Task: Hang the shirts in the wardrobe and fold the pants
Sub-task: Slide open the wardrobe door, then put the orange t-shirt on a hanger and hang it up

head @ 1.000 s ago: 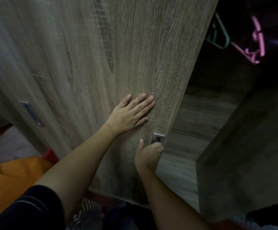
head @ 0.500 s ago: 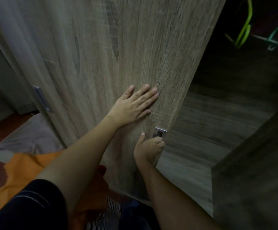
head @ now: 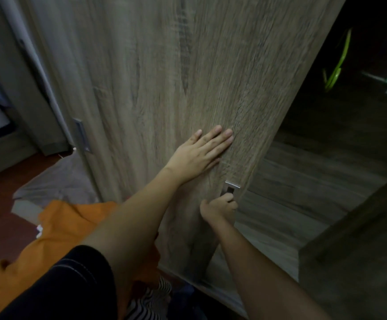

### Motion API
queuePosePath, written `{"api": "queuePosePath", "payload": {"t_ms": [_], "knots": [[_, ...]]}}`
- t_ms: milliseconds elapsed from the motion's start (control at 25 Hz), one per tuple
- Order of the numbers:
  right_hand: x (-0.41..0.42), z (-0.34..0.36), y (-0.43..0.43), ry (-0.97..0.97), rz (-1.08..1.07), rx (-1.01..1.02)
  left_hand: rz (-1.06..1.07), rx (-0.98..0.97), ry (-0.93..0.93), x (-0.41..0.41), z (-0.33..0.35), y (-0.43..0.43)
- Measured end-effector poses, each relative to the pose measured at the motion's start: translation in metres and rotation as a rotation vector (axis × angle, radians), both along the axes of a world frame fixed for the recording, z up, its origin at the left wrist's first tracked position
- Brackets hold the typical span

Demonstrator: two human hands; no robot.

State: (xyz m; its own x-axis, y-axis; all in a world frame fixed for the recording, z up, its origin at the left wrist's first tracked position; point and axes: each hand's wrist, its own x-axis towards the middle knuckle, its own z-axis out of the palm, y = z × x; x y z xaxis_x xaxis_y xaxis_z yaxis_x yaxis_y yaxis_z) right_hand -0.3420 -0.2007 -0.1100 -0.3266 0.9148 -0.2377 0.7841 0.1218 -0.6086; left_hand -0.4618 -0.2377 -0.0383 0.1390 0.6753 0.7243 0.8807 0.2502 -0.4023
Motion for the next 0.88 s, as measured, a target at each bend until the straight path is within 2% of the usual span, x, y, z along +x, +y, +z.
{"api": "queuePosePath", "payload": {"t_ms": [120,200,280,360,480,560,720,880], "knots": [[0.019,0.014,0.009,-0.21,0.3,-0.036,0.079,-0.049,-0.229,0.036,0.019,-0.039],[0.022,0.028,0.008,-0.371,0.464,-0.002,0.216,-0.01,-0.367,0.058,0.022,-0.077],[0.015,0.045,-0.008,-0.445,0.62,0.031,0.354,-0.003,-0.477,0.079,0.012,-0.121],[0.001,0.061,-0.04,-0.34,0.772,0.109,0.505,-0.015,-0.572,0.093,-0.001,-0.169],[-0.019,0.072,-0.103,0.109,0.95,0.228,0.761,0.015,-0.703,0.104,-0.019,-0.248],[-0.028,0.071,-0.142,0.243,1.101,0.284,0.889,0.006,-0.857,0.11,-0.034,-0.293],[-0.051,0.051,-0.197,0.214,1.265,0.296,1.068,-0.039,-1.029,0.126,-0.068,-0.344],[-0.083,0.042,-0.228,0.088,1.267,0.301,1.106,-0.156,-1.048,0.133,-0.084,-0.356]]}}
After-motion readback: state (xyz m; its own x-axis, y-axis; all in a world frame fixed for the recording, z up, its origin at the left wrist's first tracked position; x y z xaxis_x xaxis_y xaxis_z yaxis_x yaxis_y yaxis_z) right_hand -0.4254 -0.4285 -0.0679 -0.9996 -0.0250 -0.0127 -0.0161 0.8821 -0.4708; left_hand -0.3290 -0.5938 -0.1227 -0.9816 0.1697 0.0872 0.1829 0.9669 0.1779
